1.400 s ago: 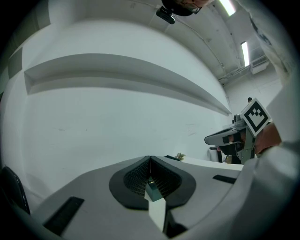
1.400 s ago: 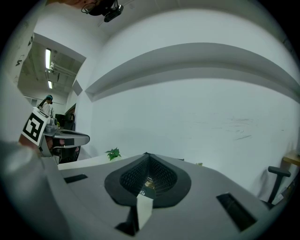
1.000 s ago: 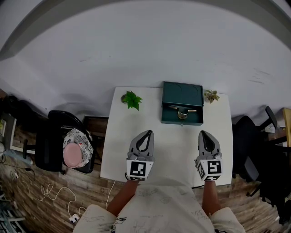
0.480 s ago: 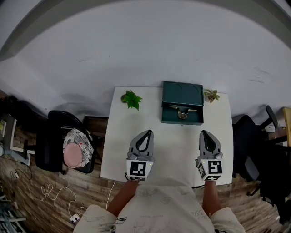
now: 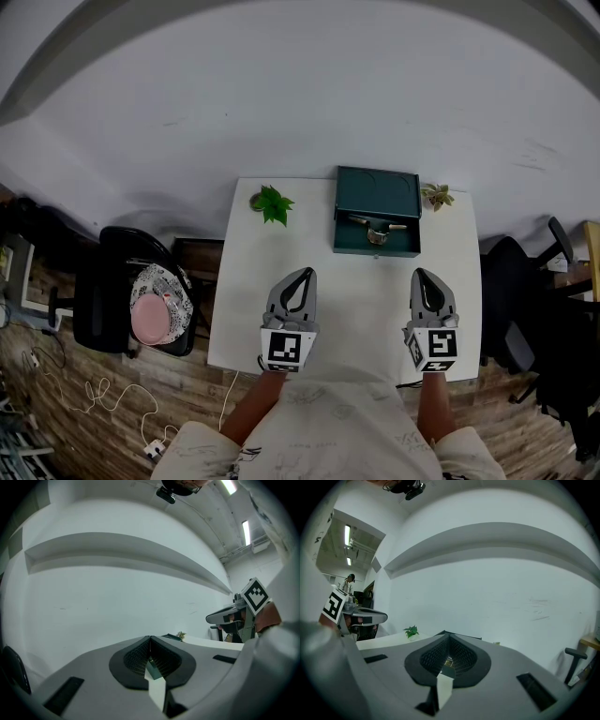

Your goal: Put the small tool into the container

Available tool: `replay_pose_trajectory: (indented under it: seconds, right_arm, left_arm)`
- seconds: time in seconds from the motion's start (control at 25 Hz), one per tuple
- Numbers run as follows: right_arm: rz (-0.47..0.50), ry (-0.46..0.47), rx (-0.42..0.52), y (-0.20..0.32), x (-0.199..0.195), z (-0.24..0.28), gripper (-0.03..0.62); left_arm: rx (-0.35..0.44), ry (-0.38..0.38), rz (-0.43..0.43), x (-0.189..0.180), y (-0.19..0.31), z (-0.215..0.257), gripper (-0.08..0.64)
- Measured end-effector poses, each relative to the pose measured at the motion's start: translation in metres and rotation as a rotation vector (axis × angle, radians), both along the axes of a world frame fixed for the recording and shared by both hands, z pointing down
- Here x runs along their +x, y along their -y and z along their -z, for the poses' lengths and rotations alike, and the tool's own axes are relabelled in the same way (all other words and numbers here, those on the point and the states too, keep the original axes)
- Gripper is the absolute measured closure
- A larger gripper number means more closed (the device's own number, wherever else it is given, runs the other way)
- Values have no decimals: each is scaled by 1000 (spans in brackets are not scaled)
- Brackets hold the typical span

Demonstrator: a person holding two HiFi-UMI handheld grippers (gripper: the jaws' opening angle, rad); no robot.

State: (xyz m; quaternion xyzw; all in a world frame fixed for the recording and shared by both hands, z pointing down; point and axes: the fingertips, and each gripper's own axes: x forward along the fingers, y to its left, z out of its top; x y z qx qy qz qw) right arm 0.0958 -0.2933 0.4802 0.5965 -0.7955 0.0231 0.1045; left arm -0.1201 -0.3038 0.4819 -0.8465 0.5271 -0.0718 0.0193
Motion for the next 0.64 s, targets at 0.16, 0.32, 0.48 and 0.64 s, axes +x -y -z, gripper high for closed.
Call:
replay_pose_trajectory:
  seconds: [0.16,0.32,0.48,0.64]
  right_arm:
    - [4,-4,-3,0,-1,-1,577]
    - [13,-9,-8,0,-3,-1,577]
    - [18,-14,-8,1,-4,-3,577]
    - [22,-15,-10,1,-5,-3,577]
  left_arm:
    - [0,-3,0,1,-1,0,554]
    - [-1,-3,-2,1,0,0,554]
    - [-2,-1,-2,0,0,0,554]
    - [-3,0,-4,0,0,-1,554]
